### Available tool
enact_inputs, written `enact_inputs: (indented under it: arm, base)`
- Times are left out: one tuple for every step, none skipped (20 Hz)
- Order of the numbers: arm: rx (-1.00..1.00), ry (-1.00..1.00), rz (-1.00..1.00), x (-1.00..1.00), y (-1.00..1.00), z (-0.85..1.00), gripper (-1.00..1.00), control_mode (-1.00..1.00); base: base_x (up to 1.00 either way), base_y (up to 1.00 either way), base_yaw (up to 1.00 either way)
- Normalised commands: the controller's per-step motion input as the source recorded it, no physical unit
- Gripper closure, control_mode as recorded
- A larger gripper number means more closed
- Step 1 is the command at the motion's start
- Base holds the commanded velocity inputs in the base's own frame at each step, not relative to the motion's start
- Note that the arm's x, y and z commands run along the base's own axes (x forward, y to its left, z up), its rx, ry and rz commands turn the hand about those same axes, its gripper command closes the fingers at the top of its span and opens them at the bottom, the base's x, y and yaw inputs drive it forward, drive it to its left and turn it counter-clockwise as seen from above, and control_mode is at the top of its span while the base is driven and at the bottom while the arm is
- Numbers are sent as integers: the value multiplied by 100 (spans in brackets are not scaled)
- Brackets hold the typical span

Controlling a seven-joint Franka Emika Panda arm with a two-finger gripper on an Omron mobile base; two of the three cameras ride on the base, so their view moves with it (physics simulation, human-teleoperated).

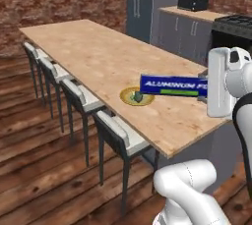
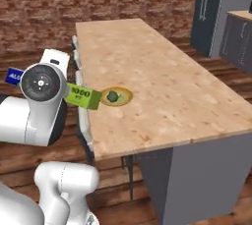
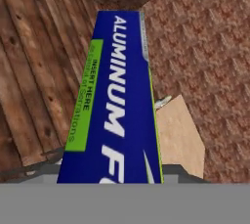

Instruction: Retrieve the tupperware and aluminum foil from the cabinet and place them on the dining counter near the plate with lemon wedge and broccoli to prepare for storing leftovers.

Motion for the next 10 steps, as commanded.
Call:
enact_inputs:
  arm:
    - [0, 0, 0, 0, 0, 0, 100, 100]
    - [0, 0, 0, 0, 0, 0, 100, 100]
    - [0, 0, 0, 0, 0, 0, 100, 100]
    - [0, 0, 0, 0, 0, 0, 100, 100]
    - [0, 0, 0, 0, 0, 0, 100, 100]
    - [0, 0, 0, 0, 0, 0, 100, 100]
    - [0, 0, 0, 0, 0, 0, 100, 100]
    - [0, 0, 0, 0, 0, 0, 100, 100]
    - [0, 0, 0, 0, 0, 0, 100, 100]
    - [0, 0, 0, 0, 0, 0, 100, 100]
  base:
    - [40, 86, -76]
    - [42, 84, -77]
    - [42, 83, -77]
    - [42, 84, -77]
    - [39, 86, -76]
    - [37, 86, -76]
    - [31, 91, -74]
    - [24, 96, -72]
    - [19, 100, -70]
    - [9, 100, -66]
